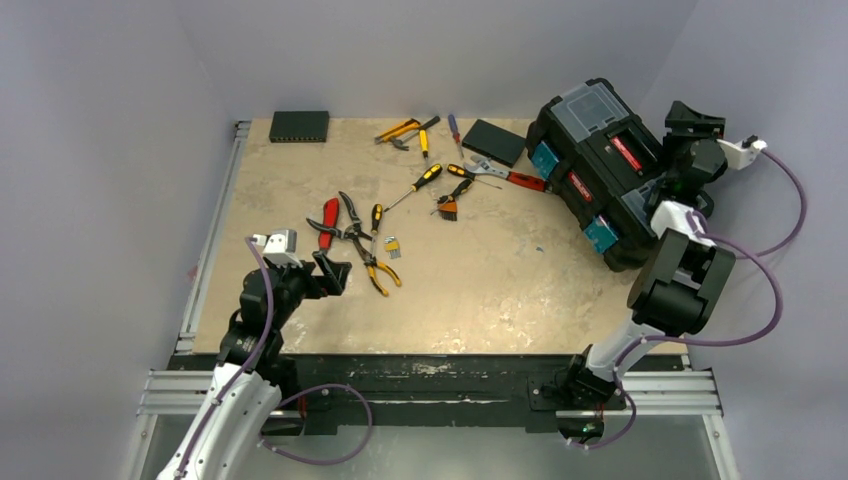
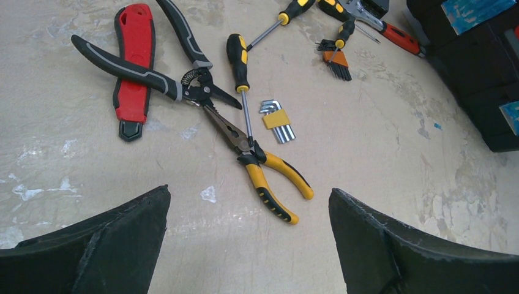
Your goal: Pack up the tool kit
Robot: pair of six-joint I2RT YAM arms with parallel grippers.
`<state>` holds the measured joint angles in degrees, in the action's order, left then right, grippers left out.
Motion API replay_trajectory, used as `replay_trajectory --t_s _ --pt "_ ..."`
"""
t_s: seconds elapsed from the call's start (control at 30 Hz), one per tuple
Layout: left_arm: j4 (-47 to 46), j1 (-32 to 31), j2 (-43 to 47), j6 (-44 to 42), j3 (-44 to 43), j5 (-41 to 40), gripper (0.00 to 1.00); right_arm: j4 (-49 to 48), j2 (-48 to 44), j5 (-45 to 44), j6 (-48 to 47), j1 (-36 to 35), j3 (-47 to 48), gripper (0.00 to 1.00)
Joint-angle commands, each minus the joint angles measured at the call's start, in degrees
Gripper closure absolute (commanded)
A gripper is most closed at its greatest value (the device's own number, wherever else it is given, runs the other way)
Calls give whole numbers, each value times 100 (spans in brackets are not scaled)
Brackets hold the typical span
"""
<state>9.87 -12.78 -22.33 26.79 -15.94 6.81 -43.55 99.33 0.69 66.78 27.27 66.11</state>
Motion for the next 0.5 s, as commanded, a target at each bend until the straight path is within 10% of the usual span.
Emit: replay_trajectory --t_s 0.0,0.47 --pt "-264 -6 7 -97 35 -10 2 1383 -443 -361 -47 -71 134 44" --pt "-233 -6 35 -91 34 -28 3 2798 -628 -532 -74 -72 -495 80"
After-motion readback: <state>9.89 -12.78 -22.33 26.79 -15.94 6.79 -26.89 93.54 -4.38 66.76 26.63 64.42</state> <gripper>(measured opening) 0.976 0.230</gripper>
